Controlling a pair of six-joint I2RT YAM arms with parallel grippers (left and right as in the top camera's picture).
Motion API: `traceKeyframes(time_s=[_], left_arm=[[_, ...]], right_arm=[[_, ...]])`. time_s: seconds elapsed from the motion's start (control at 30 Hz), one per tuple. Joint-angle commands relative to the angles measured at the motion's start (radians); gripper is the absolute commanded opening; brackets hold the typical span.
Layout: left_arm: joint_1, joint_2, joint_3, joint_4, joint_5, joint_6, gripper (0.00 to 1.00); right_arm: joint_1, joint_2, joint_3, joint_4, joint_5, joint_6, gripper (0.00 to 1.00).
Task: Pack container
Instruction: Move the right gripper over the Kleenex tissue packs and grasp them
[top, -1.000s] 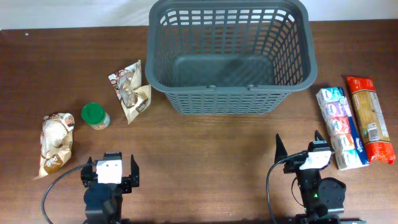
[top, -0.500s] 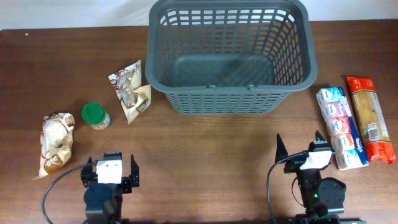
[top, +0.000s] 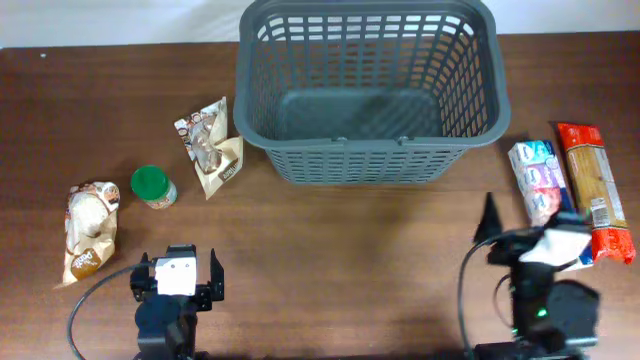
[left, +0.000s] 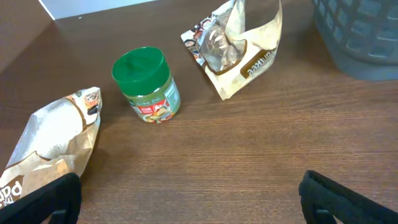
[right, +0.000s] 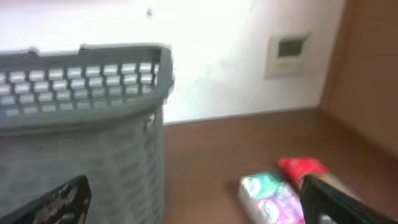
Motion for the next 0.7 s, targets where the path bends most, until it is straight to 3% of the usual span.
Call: traceKeyframes(time_s=[0.0, 0.2, 0.37, 0.5, 0.67], left_arm=[[-0.003, -0.009, -0.010, 0.001, 0.010, 0.016, 0.99], [-0.003, -0.009, -0.010, 0.001, 0.011, 0.016, 0.99], [-0.003, -0.009, -0.010, 0.001, 0.011, 0.016, 0.99], [-0.003, -0.009, -0.010, 0.001, 0.011, 0.016, 0.99], [-0.003, -0.009, -0.010, 0.001, 0.010, 0.016, 0.99]], right_arm=[[-0.006, 0.168, 0.228, -0.105, 0.105, 0.003, 0.99], [-0.031, 0.499, 0.742, -0.521, 0.136, -0.150, 0.99], [-0.158, 0.744, 1.117, -0.857, 0.087, -0.254, 0.99], [-0.277, 0.861, 1.247, -0.964, -0.029, -0.351, 0.99], [-0.496, 1.021, 1.289, -1.032, -0.344, -0.449, 0.99]])
